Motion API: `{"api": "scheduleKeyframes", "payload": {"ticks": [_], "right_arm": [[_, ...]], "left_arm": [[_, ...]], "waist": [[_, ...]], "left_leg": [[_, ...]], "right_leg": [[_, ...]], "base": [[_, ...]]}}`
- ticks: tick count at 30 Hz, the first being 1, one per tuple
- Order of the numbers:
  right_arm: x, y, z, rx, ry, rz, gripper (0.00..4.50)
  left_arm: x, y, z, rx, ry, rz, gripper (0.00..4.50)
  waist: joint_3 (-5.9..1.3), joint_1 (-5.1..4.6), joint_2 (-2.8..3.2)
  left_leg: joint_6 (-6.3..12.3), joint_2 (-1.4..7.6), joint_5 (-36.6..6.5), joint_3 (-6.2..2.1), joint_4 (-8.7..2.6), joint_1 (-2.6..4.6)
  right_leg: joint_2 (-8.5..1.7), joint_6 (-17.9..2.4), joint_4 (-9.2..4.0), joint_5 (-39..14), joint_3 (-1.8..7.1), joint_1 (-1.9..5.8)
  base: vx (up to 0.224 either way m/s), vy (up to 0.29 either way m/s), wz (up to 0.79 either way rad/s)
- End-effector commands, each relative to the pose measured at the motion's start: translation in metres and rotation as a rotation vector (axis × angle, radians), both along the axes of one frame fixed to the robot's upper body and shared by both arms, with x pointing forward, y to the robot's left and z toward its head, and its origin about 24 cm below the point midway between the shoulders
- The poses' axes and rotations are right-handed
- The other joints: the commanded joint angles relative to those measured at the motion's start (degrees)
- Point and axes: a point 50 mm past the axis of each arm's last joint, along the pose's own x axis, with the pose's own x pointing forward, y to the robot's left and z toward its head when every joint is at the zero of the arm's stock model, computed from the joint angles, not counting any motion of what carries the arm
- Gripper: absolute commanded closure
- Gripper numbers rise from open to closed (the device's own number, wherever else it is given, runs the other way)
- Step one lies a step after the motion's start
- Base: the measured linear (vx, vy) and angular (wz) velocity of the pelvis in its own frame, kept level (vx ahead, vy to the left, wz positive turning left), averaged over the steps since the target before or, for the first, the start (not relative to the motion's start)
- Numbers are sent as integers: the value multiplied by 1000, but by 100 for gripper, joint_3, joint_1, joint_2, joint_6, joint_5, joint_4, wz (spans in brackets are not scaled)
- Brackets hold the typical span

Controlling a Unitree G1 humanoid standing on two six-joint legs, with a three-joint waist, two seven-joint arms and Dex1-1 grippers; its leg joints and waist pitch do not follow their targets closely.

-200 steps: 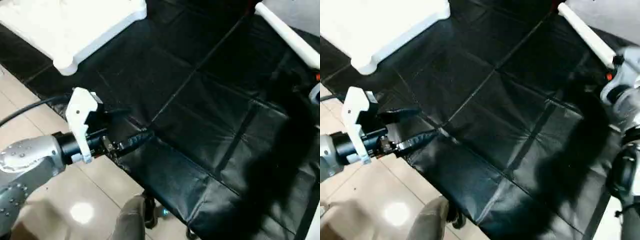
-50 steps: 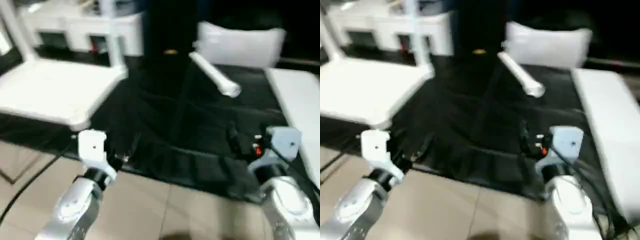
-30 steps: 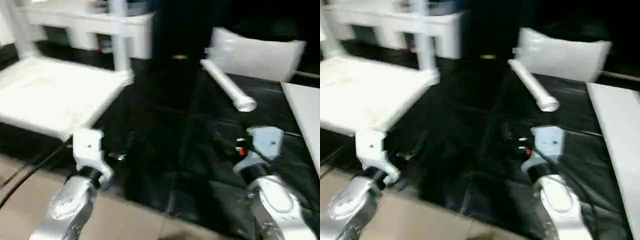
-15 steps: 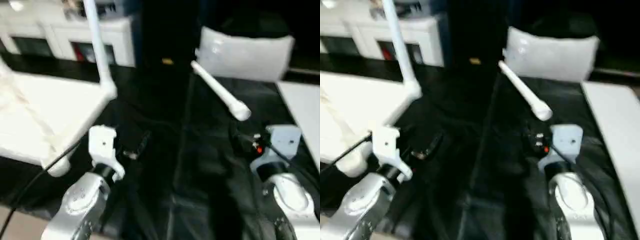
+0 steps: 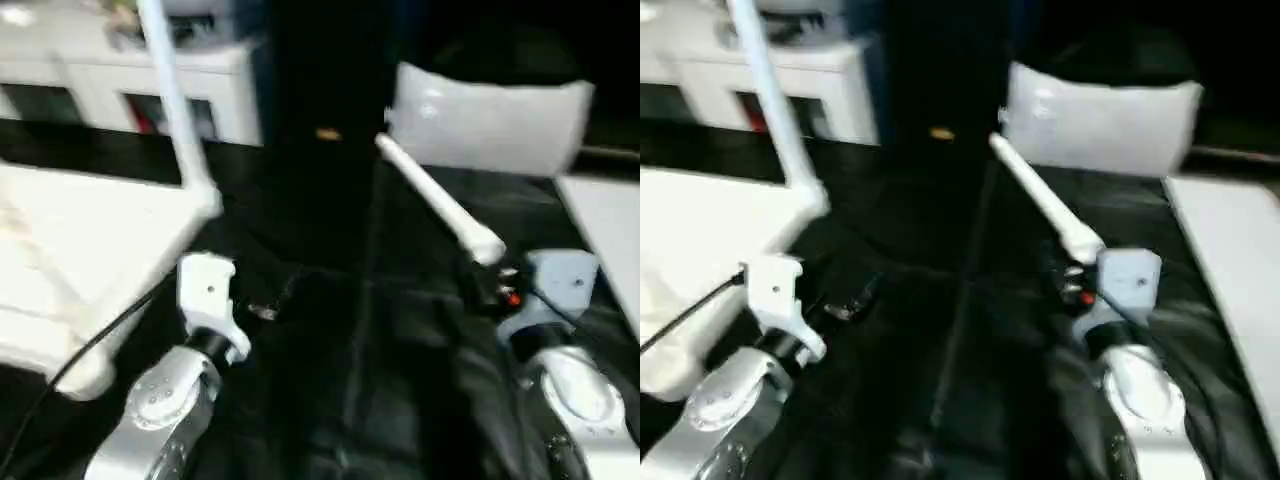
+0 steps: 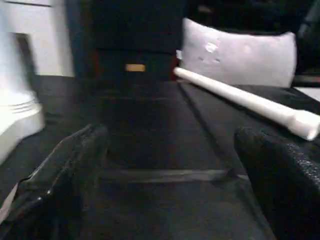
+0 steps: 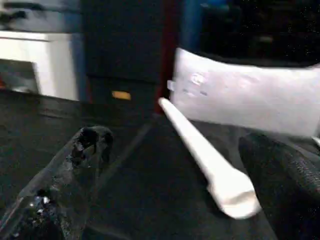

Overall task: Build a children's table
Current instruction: Pick table leg

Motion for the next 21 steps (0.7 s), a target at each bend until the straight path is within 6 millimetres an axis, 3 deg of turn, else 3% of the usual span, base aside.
{"api": "scheduleKeyframes", "payload": {"ticks": [1, 2, 3, 4, 6, 8, 9, 10, 11, 13, 15, 17, 21], "right_arm": [[0, 4, 0, -2, -2, 18, 0], [-1, 4, 0, -2, -1, 18, 0], [-1, 4, 0, -3, 0, 18, 0], [-1, 4, 0, -3, 1, 17, 0], [-1, 3, 0, -5, 4, 17, 0], [-1, 2, -1, -11, 10, 15, 0], [0, 1, 0, -11, 8, 13, 0], [0, 1, 0, -11, 8, 13, 0], [0, 1, 0, -13, 8, 12, 0], [1, 0, 0, -23, 11, 7, 0], [1, 0, 0, -26, 11, 5, 0], [2, -2, 1, -34, 14, -1, 0], [3, -5, 1, -56, 22, -14, 0]], "left_arm": [[0, 3, -3, 19, 18, 6, 5], [0, 3, -3, 20, 18, 6, 5], [0, 3, -3, 20, 18, 6, 5], [0, 2, -4, 21, 19, 6, 5], [0, 2, -4, 23, 20, 7, 5], [1, 1, -5, 31, 25, 10, 5], [1, 0, -6, 32, 25, 8, 5], [1, 0, -6, 32, 25, 8, 5], [1, 0, -6, 33, 25, 8, 5], [1, -1, -6, 33, 24, 8, 5], [2, -2, -6, 32, 24, 7, 5], [2, -3, -6, 30, 24, -3, 5], [1, -6, -6, 29, 30, -34, 5]], "waist": [[-233, -84, 44], [-198, -101, 51], [-226, -103, 28], [-256, -59, -15], [-280, -49, -55], [-240, -70, -58], [-184, -76, -64], [-156, -86, -76], [-121, -88, -85], [-62, -104, -150], [-92, -107, -172], [-109, -112, -145], [-109, -128, -156]], "left_leg": [[387, 484, -1118, -170, -633, 273], [324, 540, -1291, -205, -659, 262], [193, 506, -1080, -175, -659, 129], [95, 426, -399, -110, -601, 38], [26, 383, 205, -89, -562, 7], [-182, 372, -507, -49, -646, 11], [-301, 378, -1330, -35, -713, 36], [-358, 379, -1706, -26, -736, 47], [-458, 372, -2272, -19, -758, 78], [-584, 349, -2825, -20, -771, 119], [-554, 345, -2643, -25, -776, 82], [-508, 348, -2357, -13, -794, 31], [-453, 347, -2343, 13, -784, 42]], "right_leg": [[-246, -996, -437, -934, 161, -125], [-281, -964, -400, -560, 194, -187], [-384, -935, -371, 259, 233, -75], [-448, -881, -339, 1147, 261, -33], [-457, -816, -290, 1829, 249, -20], [-481, -753, -350, 1236, 240, -41], [-496, -724, -423, 366, 269, -81], [-507, -705, -465, -123, 292, -107], [-536, -629, -543, -1057, 327, -160], [-576, -366, -692, -2428, 367, -253], [-584, -240, -707, -2539, 391, -247], [-547, -244, -673, -2127, 395, -246], [-527, -326, -663, -1995, 422, -288]], "base": [[-8, 70, 13], [-8, 70, 13], [-17, 80, 8], [-2, 80, -3], [-12, 68, -2], [0, 0, 0], [-53, 11, -1], [-60, -5, 0], [-60, -5, 0], [-73, -13, -5], [-34, -7, -3], [0, 0, 0], [0, 0, 0]]}}
